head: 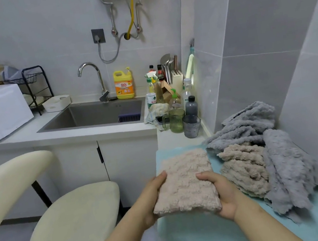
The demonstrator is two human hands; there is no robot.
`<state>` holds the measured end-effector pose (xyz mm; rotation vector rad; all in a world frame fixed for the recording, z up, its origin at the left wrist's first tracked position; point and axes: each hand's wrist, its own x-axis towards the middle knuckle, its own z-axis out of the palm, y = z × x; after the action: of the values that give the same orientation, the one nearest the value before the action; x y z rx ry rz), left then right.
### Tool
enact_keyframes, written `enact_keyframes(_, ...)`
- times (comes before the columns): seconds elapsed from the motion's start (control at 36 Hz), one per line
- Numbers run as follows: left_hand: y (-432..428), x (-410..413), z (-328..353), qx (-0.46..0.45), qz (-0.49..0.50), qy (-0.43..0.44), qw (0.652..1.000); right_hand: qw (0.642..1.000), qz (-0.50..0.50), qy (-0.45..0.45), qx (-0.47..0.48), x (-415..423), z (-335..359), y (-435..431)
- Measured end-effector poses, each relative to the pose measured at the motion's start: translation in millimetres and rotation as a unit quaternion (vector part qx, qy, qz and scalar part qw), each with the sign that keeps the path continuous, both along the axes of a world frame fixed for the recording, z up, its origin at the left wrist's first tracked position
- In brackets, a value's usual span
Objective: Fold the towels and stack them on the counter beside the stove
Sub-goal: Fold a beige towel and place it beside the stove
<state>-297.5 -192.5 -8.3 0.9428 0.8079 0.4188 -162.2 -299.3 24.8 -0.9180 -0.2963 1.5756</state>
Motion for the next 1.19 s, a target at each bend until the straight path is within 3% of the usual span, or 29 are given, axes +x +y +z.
enact_keyframes(0.11,-26,-25,14,0.122,0.020,0.038,0.992,0.987,-0.090,-0.125,-0.041,-24,-1,-31)
enact_keyframes(0.19,-50,-43,23,0.167,-0.044,0.054,0.983,0.967,-0.131,-0.200,-0.089,-50,-8,-64)
enact_keyframes(0.31,-92,-56,30,0.181,-0.099,0.088,0.975,0.940,-0.193,-0.258,-0.114,-81,-11,-118)
enact_keyframes(0.5,-159,-55,26,0.138,-0.226,0.067,0.962,0.887,-0.303,-0.313,-0.153,-106,-11,-209)
enact_keyframes(0.78,-319,-11,28,0.134,-0.400,0.028,0.906,0.804,-0.462,-0.315,-0.202,-119,-8,-394)
enact_keyframes(0.89,-416,5,33,0.146,-0.465,-0.010,0.873,0.756,-0.538,-0.303,-0.214,-129,-3,-489)
enact_keyframes(1.19,-693,-4,36,0.162,-0.554,-0.059,0.815,0.678,-0.639,-0.276,-0.238,-175,2,-759)
